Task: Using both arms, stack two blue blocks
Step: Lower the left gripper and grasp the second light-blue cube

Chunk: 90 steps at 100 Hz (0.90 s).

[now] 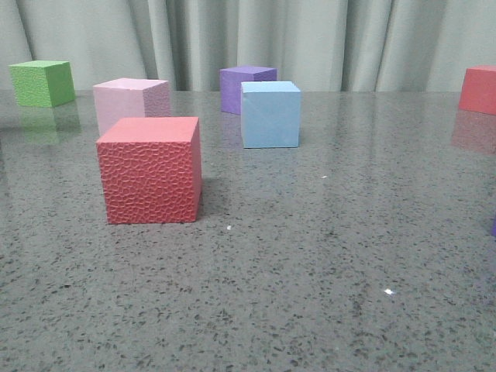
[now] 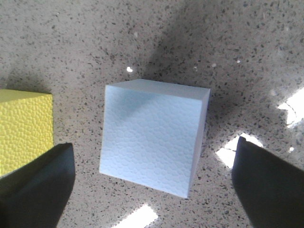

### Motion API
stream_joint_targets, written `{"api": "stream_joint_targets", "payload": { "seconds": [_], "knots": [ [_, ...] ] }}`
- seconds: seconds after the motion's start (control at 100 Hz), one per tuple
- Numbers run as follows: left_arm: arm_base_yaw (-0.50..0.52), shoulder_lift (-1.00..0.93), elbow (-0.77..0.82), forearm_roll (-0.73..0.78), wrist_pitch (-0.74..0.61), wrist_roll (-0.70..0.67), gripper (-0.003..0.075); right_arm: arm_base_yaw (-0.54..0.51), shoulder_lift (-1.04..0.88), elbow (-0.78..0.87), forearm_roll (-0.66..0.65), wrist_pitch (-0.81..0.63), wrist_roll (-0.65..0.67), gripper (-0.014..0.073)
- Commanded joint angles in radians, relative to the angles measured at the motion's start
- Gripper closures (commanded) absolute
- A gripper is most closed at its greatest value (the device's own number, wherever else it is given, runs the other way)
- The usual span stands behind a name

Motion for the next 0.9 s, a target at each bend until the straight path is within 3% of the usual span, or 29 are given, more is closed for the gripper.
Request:
{"api": "stream_joint_targets", "payload": {
  "seconds": [0.0, 0.89],
  "knots": [
    [-0.001, -0.027, -0.032, 0.011, -0.028, -0.002, 0.0080, -0.004, -0.002, -0.023, -0.013, -0.068, -0.011, 0.0013],
    [0.000, 0.036, -0.030, 0.047, -0.075, -0.002, 0.0080, -0.004, -0.002, -0.023, -0.013, -0.062, -0.011, 0.0013]
  ]
}}
